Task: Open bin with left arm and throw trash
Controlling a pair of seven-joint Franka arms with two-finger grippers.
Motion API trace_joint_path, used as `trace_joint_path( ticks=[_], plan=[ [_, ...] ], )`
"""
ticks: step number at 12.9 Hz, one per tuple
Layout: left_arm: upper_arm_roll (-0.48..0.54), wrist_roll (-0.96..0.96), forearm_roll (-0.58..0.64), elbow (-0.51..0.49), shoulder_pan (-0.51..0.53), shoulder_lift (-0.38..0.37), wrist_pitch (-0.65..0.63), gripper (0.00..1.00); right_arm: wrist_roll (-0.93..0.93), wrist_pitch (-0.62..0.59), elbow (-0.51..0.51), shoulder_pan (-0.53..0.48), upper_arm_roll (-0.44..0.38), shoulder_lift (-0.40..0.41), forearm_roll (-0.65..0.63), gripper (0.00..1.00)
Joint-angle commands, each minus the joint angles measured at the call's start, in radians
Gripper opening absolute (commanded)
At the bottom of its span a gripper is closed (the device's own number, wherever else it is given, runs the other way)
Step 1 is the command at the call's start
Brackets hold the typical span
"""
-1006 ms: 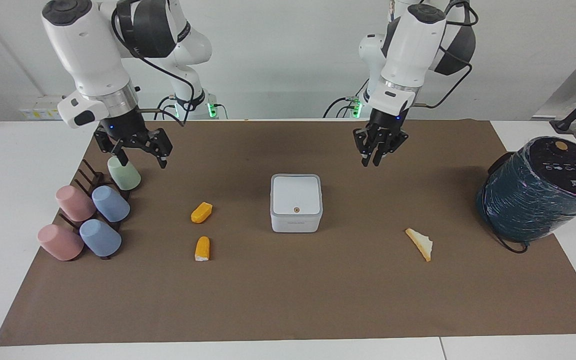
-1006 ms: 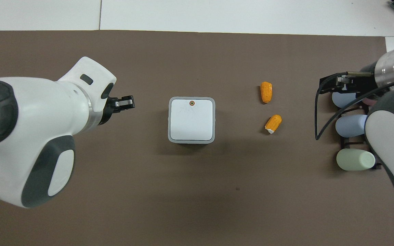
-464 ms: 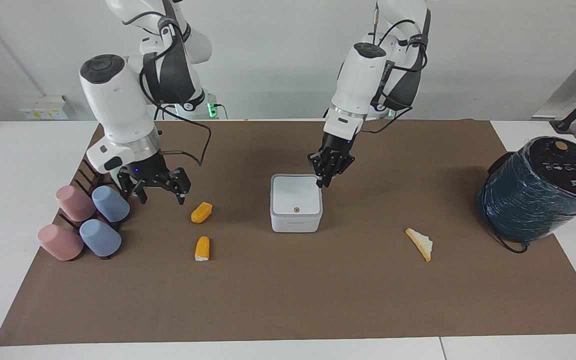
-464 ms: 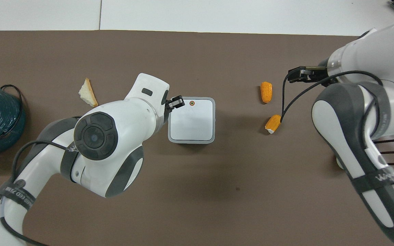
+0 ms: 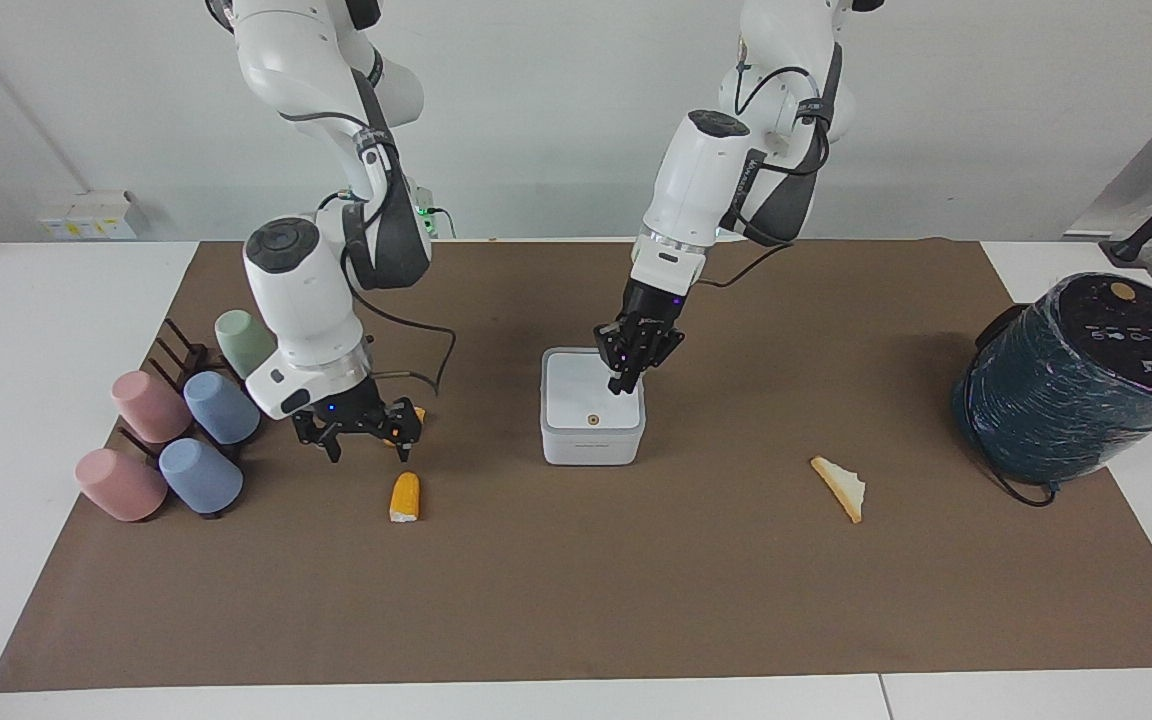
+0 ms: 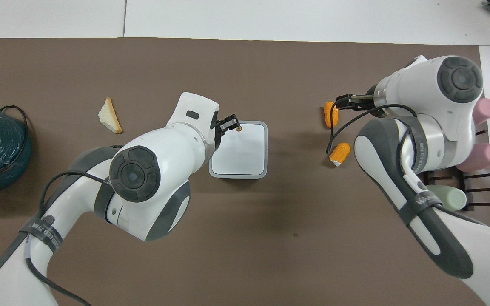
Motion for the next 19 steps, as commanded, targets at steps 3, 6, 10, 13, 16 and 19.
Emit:
trace_joint_path(
  ticks=[3,6,10,13,16,19],
  plan=[
    [0.017,-0.017,-0.011,0.006,-0.041,0.093,0.101,0.21,-0.013,0.112,-0.001,0.015,0.000,0.088,-0.004,1.00],
    [0.017,-0.017,-0.011,0.006,-0.049,0.114,0.134,0.21,-0.011,0.131,-0.002,0.041,-0.002,0.128,-0.007,1.00],
    [0.017,-0.015,-0.011,0.003,-0.061,0.139,0.134,0.21,-0.019,0.172,-0.015,0.039,-0.002,0.149,-0.020,0.92],
    [0.017,-0.014,-0.011,0.000,-0.072,0.160,0.134,0.19,-0.019,0.215,-0.039,0.035,-0.002,0.152,-0.020,0.67],
    [0.017,-0.012,-0.011,0.008,-0.070,0.170,0.131,0.19,-0.002,0.211,-0.039,0.035,-0.002,0.138,-0.020,0.00],
    [0.017,-0.014,-0.011,0.032,-0.064,0.164,0.105,0.19,-0.007,0.191,-0.042,0.018,-0.002,0.073,-0.019,0.00]
  ],
)
